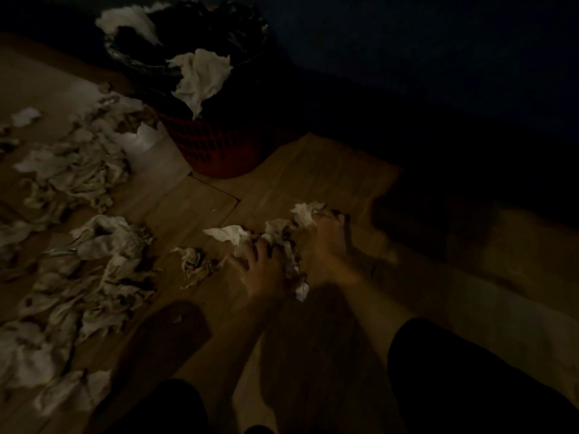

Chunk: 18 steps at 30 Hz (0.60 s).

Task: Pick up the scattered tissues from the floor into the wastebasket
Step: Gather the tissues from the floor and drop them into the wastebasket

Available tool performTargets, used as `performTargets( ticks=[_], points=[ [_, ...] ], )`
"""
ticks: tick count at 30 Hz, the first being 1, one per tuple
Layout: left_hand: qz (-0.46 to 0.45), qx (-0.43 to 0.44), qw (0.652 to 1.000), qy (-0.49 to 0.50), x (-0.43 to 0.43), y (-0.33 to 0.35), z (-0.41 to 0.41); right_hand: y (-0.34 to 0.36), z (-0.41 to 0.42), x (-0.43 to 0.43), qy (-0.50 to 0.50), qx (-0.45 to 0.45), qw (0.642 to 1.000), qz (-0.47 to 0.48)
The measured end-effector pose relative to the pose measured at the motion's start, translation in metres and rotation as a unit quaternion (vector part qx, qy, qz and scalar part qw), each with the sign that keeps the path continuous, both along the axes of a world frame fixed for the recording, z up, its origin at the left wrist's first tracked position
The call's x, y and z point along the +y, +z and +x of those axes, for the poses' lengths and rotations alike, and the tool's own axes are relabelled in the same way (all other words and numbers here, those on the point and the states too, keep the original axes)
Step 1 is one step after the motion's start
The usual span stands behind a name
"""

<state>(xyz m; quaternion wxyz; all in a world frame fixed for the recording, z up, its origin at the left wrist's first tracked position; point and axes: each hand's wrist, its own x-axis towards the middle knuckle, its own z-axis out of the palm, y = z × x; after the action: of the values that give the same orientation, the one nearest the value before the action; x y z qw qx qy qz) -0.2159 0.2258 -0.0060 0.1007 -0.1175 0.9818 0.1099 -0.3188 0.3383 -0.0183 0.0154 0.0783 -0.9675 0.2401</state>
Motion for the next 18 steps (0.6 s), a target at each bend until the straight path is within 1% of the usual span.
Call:
performTargets(
  ticks=[1, 2, 4, 5, 6, 7, 9, 10, 11, 13, 14, 15, 16, 18],
  points=[
    [0.003, -0.007, 1.000, 0.013, -0.003, -0.006, 0.001, -0.002, 0.002, -0.004, 0.013, -0.026, 1.000, 0.009],
    [0.020, -0.024, 0.999, 0.027, -0.006, -0.007, 0.001, -0.007, 0.003, -0.007, 0.016, -0.026, 0.999, 0.024],
    [0.077, -0.041, 0.995, 0.056, -0.013, -0.008, 0.000, -0.011, 0.005, -0.013, 0.007, -0.008, 0.999, 0.047],
    [0.087, -0.037, 0.994, 0.058, -0.015, -0.006, -0.001, -0.014, 0.009, -0.014, 0.015, 0.005, 0.999, 0.044],
    [0.082, -0.025, 0.995, 0.049, -0.017, -0.005, 0.000, -0.015, 0.008, -0.017, 0.023, 0.024, 0.999, 0.035],
    [0.071, -0.013, 0.997, 0.035, -0.020, -0.003, 0.000, -0.018, 0.011, -0.015, 0.031, 0.018, 0.999, 0.029],
    [0.075, 0.010, 0.997, 0.012, -0.028, -0.002, 0.003, -0.026, 0.007, -0.007, 0.032, -0.030, 0.999, 0.022],
    [0.090, 0.023, 0.996, 0.009, -0.035, -0.001, 0.005, -0.027, 0.008, -0.004, 0.030, -0.077, 0.997, 0.012],
    [0.113, 0.036, 0.993, 0.012, -0.044, 0.001, 0.009, -0.026, 0.006, -0.003, -0.001, -0.093, 0.996, -0.005],
    [0.145, 0.078, 0.986, 0.023, -0.068, 0.002, 0.013, -0.013, -0.013, -0.013, -0.067, -0.028, 0.997, -0.037],
    [0.138, 0.088, 0.986, 0.025, -0.081, 0.002, 0.014, -0.006, -0.023, -0.018, -0.101, -0.012, 0.993, -0.058],
    [0.119, 0.083, 0.989, 0.024, -0.094, 0.003, 0.016, 0.003, -0.026, -0.025, -0.119, -0.021, 0.991, -0.061],
    [0.101, 0.074, 0.992, 0.022, -0.105, 0.005, 0.017, 0.011, -0.031, -0.033, -0.124, -0.050, 0.989, -0.068],
    [0.084, 0.075, 0.993, 0.026, -0.120, 0.007, 0.017, 0.014, -0.027, -0.043, -0.095, -0.132, 0.985, -0.063]
  ],
)
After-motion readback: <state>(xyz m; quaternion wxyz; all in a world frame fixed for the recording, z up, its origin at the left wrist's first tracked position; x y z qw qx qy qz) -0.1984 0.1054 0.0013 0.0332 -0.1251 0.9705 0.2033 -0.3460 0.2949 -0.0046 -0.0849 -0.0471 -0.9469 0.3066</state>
